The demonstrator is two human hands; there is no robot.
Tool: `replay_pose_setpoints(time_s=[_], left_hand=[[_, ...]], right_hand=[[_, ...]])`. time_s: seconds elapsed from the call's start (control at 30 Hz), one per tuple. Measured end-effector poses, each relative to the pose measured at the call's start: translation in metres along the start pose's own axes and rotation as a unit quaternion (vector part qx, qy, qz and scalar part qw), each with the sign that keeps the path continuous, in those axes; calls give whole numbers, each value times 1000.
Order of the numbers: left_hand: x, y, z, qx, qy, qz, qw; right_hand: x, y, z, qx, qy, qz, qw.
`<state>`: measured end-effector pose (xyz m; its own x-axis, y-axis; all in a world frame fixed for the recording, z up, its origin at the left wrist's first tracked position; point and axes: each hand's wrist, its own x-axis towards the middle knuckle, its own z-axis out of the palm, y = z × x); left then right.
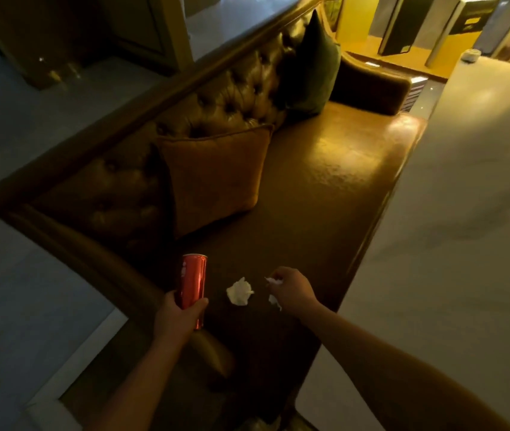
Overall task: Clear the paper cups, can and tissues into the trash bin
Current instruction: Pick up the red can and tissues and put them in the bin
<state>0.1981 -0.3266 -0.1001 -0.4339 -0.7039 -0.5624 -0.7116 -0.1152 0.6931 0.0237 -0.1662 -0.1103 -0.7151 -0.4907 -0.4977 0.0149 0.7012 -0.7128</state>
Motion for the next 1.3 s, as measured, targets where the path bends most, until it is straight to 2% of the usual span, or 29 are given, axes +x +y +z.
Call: replay_pose_setpoints(time_s=[0.27, 0.47, 0.67, 0.93, 1.07, 1.3], left_hand=[[62, -19, 0, 9, -15, -10, 1000], [132, -32, 4, 28, -37, 7, 999], [177, -44, 11, 35, -47, -5, 998], [197, -57, 28, 25, -67, -27, 997], [194, -55, 35, 33, -73, -27, 996], [178, -37, 34, 28, -76, -10, 997]], right_hand=[[76, 17, 68, -39, -27, 34, 998], [145, 38, 128, -155, -90, 52, 982], [180, 61, 172, -218, -131, 75, 964], [191, 85, 195, -285, -100, 78, 950], [196, 90, 191, -238, -73, 90, 964], [185, 66, 168, -171, 23, 74, 982]])
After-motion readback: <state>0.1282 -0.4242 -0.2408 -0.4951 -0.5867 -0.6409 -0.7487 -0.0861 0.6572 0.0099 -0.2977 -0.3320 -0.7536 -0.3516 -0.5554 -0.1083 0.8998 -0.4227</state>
